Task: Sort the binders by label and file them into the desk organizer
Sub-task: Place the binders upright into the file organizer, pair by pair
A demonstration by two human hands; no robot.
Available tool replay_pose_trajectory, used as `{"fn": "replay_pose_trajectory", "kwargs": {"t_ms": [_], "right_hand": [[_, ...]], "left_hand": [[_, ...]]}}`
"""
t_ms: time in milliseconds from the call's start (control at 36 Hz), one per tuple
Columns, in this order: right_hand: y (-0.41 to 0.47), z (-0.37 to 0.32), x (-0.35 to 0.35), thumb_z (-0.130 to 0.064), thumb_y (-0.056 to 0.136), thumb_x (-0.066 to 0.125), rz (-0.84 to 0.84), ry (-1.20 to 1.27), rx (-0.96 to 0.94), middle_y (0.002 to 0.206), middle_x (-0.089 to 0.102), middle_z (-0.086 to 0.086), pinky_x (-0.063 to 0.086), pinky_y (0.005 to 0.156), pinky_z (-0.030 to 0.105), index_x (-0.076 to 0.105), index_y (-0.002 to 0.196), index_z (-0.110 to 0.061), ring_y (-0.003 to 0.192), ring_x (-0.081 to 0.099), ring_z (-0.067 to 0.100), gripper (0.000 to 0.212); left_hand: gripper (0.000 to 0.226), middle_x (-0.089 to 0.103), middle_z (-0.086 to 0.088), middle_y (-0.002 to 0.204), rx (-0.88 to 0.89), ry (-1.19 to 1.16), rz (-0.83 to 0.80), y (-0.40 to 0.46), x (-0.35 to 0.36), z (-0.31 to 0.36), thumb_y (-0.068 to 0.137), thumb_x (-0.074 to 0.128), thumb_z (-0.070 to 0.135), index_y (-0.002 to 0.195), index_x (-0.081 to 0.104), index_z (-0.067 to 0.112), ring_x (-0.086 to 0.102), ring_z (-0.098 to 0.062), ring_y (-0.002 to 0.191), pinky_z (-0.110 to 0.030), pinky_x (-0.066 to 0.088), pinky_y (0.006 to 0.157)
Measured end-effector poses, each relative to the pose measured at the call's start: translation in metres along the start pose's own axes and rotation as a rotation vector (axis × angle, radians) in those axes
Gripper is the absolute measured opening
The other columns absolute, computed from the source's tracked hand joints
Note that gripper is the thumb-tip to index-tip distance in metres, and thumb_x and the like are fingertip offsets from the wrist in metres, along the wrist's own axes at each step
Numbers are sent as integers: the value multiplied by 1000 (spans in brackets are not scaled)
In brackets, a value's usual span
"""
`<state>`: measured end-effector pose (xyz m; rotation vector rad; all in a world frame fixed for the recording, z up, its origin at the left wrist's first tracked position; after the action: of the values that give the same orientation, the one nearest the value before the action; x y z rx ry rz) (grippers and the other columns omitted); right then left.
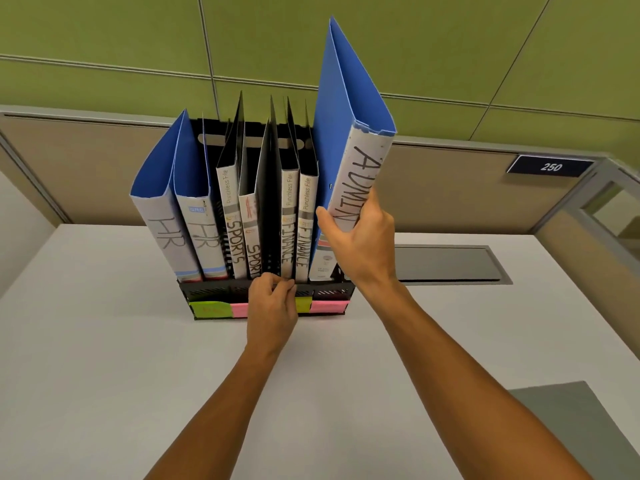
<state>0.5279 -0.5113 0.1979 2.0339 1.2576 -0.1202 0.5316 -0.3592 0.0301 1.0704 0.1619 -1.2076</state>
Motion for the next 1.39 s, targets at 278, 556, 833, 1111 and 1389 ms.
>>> {"fn": "replay_pose_trajectory", "kwargs": {"t_ms": [278,556,833,1111,1389], "right_hand": [[-23,29,17,-41,90,72,-72,-35,36,125,66,0,51,80,7,43,147,-14,101,55,-3,70],[-36,46,25,-45,88,72,-80,6,130,125,64,-1,43,71,-3,44,143,-19,101,56,2,67],[-40,45,26,-48,90,70,-88,-38,144,130,62,-4,55,85,19,37,148,-25,106,55,2,71],[-42,35,19,-40,88,73,-11,-43,159,119,69,-3,55,74,9,48,136,-21,96,66,7,57],[-31,32,23,-35,89,71,-74,-108,195,122,69,2,62,83,40,43,141,-20,104,69,21,60]], "left_hand": [[29,60,-17,104,100,60,-44,-15,7,-5,89,70,10,115,69,-5,57,-32,97,-42,51,84],[69,48,-30,136,138,276,-220,-35,20,1,78,74,8,142,51,0,41,-47,135,-62,28,116],[73,43,-27,139,221,321,-279,-32,17,-6,78,72,9,146,46,1,38,-46,136,-59,27,118],[63,54,-29,128,218,259,-285,-27,10,-1,76,71,1,137,56,-1,47,-47,125,-63,41,106],[63,54,-27,128,191,282,-320,-24,5,4,76,66,2,139,55,1,46,-45,126,-60,41,108]]}}
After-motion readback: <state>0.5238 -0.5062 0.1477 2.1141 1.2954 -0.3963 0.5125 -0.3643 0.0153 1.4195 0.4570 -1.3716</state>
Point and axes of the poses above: each hand's wrist, its own y-axis towards the middle knuckle, its own x-axis out of the palm, z = x × y, the point moved 6 cm from there along y, towards the middle knuckle
